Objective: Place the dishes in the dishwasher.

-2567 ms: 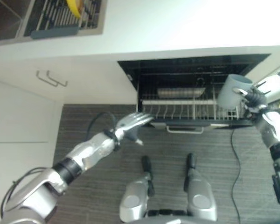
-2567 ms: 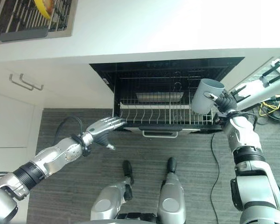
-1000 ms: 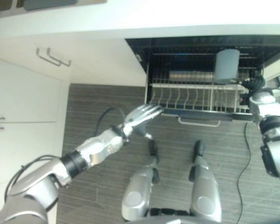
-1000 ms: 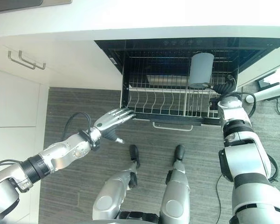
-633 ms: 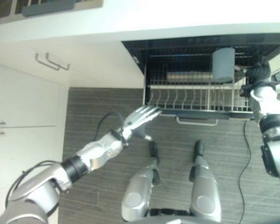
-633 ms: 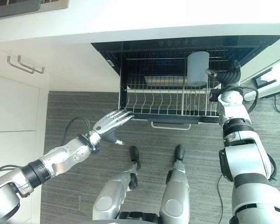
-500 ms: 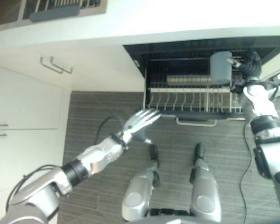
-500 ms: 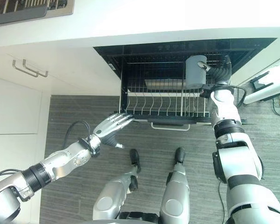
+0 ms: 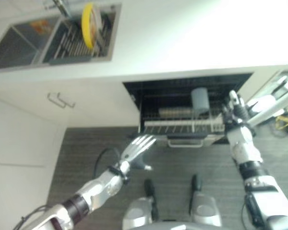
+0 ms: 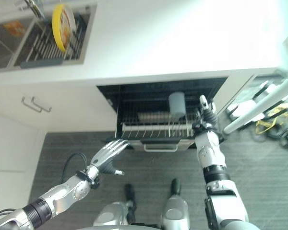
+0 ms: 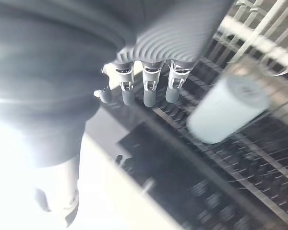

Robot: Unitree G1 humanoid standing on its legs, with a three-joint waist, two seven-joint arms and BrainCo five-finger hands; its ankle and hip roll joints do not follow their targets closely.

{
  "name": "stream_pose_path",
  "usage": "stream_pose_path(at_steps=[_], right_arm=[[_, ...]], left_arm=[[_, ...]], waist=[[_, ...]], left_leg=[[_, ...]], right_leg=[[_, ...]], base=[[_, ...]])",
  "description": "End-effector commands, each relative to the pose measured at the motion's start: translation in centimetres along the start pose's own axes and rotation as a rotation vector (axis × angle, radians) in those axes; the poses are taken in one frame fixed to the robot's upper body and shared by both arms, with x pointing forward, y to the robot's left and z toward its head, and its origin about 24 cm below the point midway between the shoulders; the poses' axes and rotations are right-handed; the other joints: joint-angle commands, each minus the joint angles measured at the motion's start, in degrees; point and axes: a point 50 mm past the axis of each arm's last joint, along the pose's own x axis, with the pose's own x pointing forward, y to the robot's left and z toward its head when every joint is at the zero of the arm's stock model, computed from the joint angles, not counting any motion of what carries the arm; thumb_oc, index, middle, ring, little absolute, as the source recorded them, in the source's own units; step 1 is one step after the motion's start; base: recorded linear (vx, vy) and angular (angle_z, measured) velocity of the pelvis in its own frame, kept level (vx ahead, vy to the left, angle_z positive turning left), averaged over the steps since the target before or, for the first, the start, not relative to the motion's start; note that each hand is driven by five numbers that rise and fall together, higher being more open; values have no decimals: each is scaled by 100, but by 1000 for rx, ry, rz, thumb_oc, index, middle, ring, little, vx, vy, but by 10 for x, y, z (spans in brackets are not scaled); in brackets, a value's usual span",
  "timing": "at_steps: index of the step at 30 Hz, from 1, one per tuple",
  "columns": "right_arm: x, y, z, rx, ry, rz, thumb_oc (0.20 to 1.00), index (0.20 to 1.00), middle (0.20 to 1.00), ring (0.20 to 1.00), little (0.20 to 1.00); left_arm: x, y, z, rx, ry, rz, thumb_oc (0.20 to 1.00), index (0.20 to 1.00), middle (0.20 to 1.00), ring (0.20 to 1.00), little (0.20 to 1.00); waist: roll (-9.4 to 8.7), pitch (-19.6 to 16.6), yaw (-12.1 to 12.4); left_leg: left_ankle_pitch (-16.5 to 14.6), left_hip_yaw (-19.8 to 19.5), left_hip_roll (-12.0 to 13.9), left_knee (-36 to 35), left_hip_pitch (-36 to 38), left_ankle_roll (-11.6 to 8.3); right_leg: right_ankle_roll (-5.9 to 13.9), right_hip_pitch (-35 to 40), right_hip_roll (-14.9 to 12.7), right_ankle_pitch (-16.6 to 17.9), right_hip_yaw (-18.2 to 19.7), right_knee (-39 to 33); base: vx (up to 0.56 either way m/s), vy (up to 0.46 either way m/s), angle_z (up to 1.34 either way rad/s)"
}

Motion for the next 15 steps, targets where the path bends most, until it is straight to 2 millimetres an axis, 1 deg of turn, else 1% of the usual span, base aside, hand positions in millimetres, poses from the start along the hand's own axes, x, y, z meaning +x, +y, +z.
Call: stream_pose_path(at_steps=[1, 3, 4, 5, 7, 8, 10, 11, 12, 13, 15], right_arm=[[-11, 8, 25, 62, -131, 95, 1000, 1000, 1000, 1000, 1000], [-24, 3, 22, 70, -137, 136, 1000, 1000, 1000, 1000, 1000], [-31, 1, 21, 71, -136, 169, 1000, 1000, 1000, 1000, 1000], [-41, 0, 18, 39, -136, 229, 1000, 1000, 1000, 1000, 1000], [-53, 1, 16, -19, -155, 283, 1000, 1000, 1000, 1000, 1000], [-62, 3, 16, -76, -181, 338, 1000, 1000, 1000, 1000, 1000], [-74, 4, 24, -154, -237, 392, 1000, 1000, 1000, 1000, 1000], [-80, 4, 28, -191, -265, 405, 1000, 1000, 1000, 1000, 1000], [-86, 4, 35, -235, -309, 428, 1000, 1000, 1000, 1000, 1000], [-89, 4, 39, -247, -326, 437, 1000, 1000, 1000, 1000, 1000], [-94, 5, 46, -247, -366, 461, 1000, 1000, 1000, 1000, 1000]], left_arm=[[5, 12, -2, -157, 40, 183, 1000, 1000, 1000, 1000, 1000], [5, 17, -4, -246, 65, 263, 1000, 1000, 1000, 1000, 1000], [4, 19, -6, -335, 91, 330, 1000, 1000, 1000, 1000, 1000], [3, 25, -8, -470, 123, 422, 1000, 1000, 1000, 1000, 1000], [0, 33, -10, -655, 143, 549, 1000, 1000, 1000, 1000, 1000], [-4, 40, -12, -799, 156, 656, 1000, 1000, 1000, 1000, 1000], [-9, 52, -13, -929, 131, 766, 1000, 1000, 1000, 1000, 1000], [-10, 59, -12, -958, 105, 798, 1000, 1000, 1000, 1000, 1000], [-10, 72, -7, -967, 29, 837, 1000, 1000, 1000, 1000, 1000], [-10, 80, -4, -962, -10, 850, 1000, 1000, 1000, 1000, 1000], [-10, 101, 1, -930, -84, 885, 1000, 1000, 1000, 1000, 1000]], waist=[[-69, -422, 143], [-143, -550, 130], [-185, -613, 112], [-242, -674, 92], [-296, -715, 69], [-339, -727, 67], [-417, -745, 57], [-452, -739, 53], [-491, -718, 49], [-505, -702, 44], [-521, -670, 28]], left_leg=[[-386, 154, 613, 457, -122, -150], [-403, 160, 644, 440, -22, -165], [-413, 164, 663, 443, 34, -175], [-439, 153, 679, 461, 94, -185], [-485, 128, 672, 498, 155, -190], [-534, 106, 644, 565, 157, -177], [-630, 32, 548, 674, 111, -111], [-667, -13, 490, 718, 78, -69], [-739, -101, 370, 770, 37, 24], [-774, -152, 304, 791, 22, 72], [-853, -266, 92, 773, 10, 213]], right_leg=[[346, 36, -580, -1067, 23, 857], [316, 131, -542, -1080, -27, 831], [300, 183, -526, -1080, -54, 816], [266, 248, -492, -1084, -65, 792], [244, 325, -475, -1103, -89, 791], [236, 347, -475, -1123, -98, 831], [238, 327, -481, -1174, -80, 972], [245, 303, -488, -1186, -64, 1048], [274, 250, -520, -1201, -22, 1192], [299, 216, -546, -1199, 4, 1258], [440, 76, -665, -1062, 91, 1414]], base=[[92, -45, 0], [98, -29, -2], [148, -21, 1], [137, -8, 0], [110, 25, 1], [90, 71, 1], [48, 116, 4], [11, 193, 9], [6, 203, 10], [0, 237, 13], [-8, 234, 17]])
